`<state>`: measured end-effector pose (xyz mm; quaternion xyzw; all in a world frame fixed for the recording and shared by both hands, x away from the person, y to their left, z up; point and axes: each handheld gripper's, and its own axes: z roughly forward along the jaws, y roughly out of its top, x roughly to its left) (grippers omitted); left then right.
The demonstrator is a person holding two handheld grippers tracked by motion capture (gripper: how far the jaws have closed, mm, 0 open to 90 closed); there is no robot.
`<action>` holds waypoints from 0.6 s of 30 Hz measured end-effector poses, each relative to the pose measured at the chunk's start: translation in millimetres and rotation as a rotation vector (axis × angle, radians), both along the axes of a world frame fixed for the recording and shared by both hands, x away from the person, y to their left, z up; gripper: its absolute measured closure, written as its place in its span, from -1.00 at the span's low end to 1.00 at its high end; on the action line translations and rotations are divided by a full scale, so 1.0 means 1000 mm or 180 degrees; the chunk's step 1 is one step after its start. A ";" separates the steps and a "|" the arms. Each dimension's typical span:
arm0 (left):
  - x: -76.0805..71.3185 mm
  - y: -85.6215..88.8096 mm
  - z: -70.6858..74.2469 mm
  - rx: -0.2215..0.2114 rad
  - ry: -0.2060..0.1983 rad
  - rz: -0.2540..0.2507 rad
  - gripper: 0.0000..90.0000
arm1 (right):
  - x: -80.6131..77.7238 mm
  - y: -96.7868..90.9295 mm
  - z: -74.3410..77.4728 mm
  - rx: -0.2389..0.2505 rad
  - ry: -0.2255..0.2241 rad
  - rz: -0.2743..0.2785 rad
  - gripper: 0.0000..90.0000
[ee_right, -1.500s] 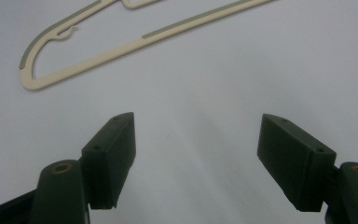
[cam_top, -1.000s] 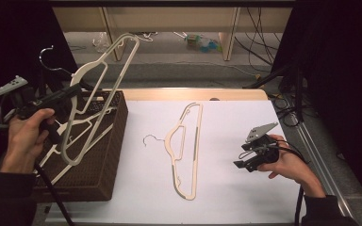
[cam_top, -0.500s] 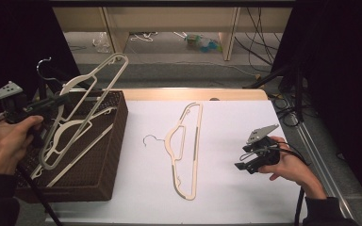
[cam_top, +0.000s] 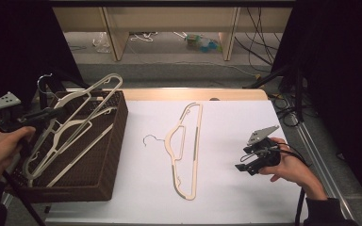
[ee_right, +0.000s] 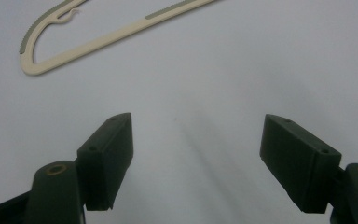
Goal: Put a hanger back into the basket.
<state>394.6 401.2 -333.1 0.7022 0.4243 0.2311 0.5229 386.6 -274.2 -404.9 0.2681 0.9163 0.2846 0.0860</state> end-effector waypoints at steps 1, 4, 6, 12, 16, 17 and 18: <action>0.001 0.003 -0.002 -0.0017 0.0005 0.0001 0.91 | 0.000 0.000 0.000 0.0007 0.0003 -0.0004 -0.41; 0.002 0.009 -0.006 -0.0042 0.0045 0.0008 0.91 | -0.001 -0.001 0.001 -0.0004 0.0005 -0.0008 -0.42; 0.001 0.014 -0.010 -0.0011 0.0088 -0.0019 0.91 | -0.002 -0.001 0.001 0.0006 0.0029 -0.0021 -0.42; -0.002 0.019 -0.018 -0.0035 0.0208 -0.0054 0.91 | -0.001 -0.003 -0.001 -0.0014 0.0065 -0.0032 -0.42; -0.002 0.027 -0.026 -0.0168 0.0333 -0.0056 0.91 | -0.002 -0.002 -0.001 -0.0027 0.0057 -0.0001 -0.42; -0.002 0.028 -0.028 -0.0141 0.0368 -0.0060 0.91 | -0.002 -0.002 -0.001 -0.0028 0.0061 -0.0010 -0.42; -0.003 0.029 -0.030 -0.0115 0.0412 -0.0046 0.91 | -0.002 -0.002 -0.001 -0.0032 0.0055 -0.0006 -0.42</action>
